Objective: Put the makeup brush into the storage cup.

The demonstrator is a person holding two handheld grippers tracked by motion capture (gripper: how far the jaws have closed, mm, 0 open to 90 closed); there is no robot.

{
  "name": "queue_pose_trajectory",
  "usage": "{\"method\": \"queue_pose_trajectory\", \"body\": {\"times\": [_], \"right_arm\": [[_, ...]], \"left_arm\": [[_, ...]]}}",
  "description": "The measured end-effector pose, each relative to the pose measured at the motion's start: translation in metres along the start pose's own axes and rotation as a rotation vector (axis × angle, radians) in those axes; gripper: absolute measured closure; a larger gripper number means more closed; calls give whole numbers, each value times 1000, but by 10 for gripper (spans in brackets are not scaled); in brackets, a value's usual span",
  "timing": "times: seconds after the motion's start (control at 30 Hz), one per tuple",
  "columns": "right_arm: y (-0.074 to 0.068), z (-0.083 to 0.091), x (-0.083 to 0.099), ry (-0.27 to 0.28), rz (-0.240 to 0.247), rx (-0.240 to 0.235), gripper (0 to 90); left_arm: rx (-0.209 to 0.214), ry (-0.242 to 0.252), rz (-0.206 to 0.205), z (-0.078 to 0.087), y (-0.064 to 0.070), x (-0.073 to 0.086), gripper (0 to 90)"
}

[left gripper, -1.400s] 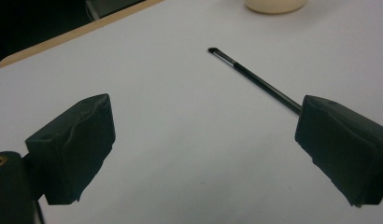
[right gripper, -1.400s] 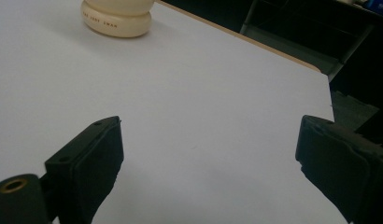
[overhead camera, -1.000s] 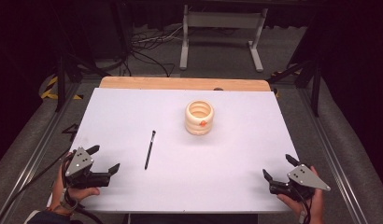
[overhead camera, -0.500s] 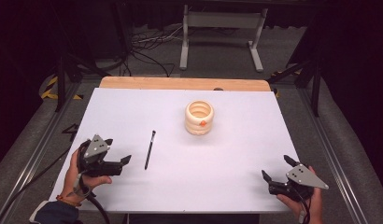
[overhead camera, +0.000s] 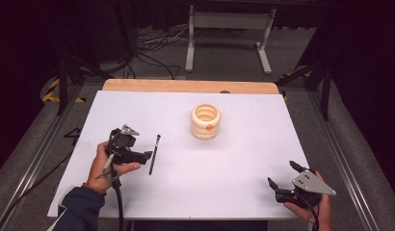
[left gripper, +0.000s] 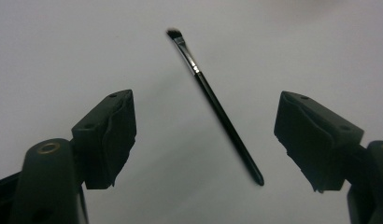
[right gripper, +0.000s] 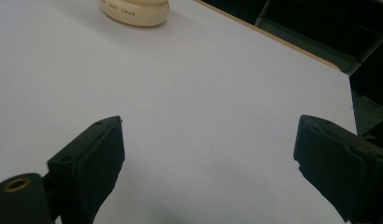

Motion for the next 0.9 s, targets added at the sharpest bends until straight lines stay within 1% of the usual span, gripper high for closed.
{"method": "queue_pose_trajectory", "body": {"times": [0.03,0.1,0.13,0.17,0.2,0.23,0.27,0.3,0.33,0.37,0.4,0.43,0.47,0.5,0.57,0.6,0.63,0.7,0.73,0.77,0.8,0.83,0.9], "right_arm": [[0,0,0,-1,-3,-4,99],[-1,-1,1,-9,-2,-9,100],[-1,-1,0,-8,3,-10,101],[-2,-1,0,-6,6,-12,101],[-2,-1,0,-6,6,-12,101],[-2,-1,0,-6,10,-15,101],[-2,-2,0,-8,10,-16,101],[-2,-2,1,-12,11,-15,102],[-2,-2,1,-13,9,-15,101],[-2,-3,1,-15,9,-16,101],[-2,-3,1,-15,11,-17,101],[-2,-3,1,-15,11,-17,101],[-3,-3,1,-19,10,-18,101],[-3,-3,1,-21,10,-20,101],[-3,-4,2,-23,16,-22,101],[-3,-4,2,-23,15,-22,101],[-4,-4,1,-23,17,-25,102],[-4,-3,1,-23,22,-25,102],[-4,-3,1,-23,20,-27,102],[-4,-3,1,-22,20,-26,102],[-4,-3,1,-23,20,-25,102],[-4,-4,2,-24,19,-23,103],[-3,-4,2,-24,20,-16,107]], "left_arm": [[7,-37,16,-6,-2,-5,235],[20,-75,47,-14,-5,-12,255],[18,-91,60,-17,-7,-15,272],[15,-124,79,-22,-10,-20,294],[15,-124,79,-22,-10,-20,306],[26,-143,102,-25,-11,-22,306],[28,-159,106,-29,-13,-24,338],[16,-174,114,-31,-15,-26,342],[9,-174,126,-34,-16,-28,366],[11,-178,134,-36,-18,-29,395],[1,-192,148,-41,-21,-30,398],[1,-192,148,-41,-21,-30,412],[6,-198,155,-43,-21,-30,412],[13,-205,164,-45,-21,-30,434],[-9,-222,169,-49,-23,-31,438],[-8,-222,176,-50,-23,-32,441],[-8,-229,181,-51,-23,-33,474],[-21,-247,187,-56,-24,-34,486],[-20,-262,187,-58,-23,-34,516],[-30,-268,186,-60,-23,-35,532],[-49,-280,183,-61,-22,-36,553],[-49,-280,183,-61,-22,-36,571],[-77,-321,149,-63,-20,-38,600]]}}
Point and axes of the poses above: each handheld gripper's, and its own axes: z roughly backward along the jaws, x roughly out of its underside, y roughly to its right, the point moved 3 cm from there along -z, roughly forward along the jaws, and after that the axes turned 14 degrees about x, right-handed, at the moved point
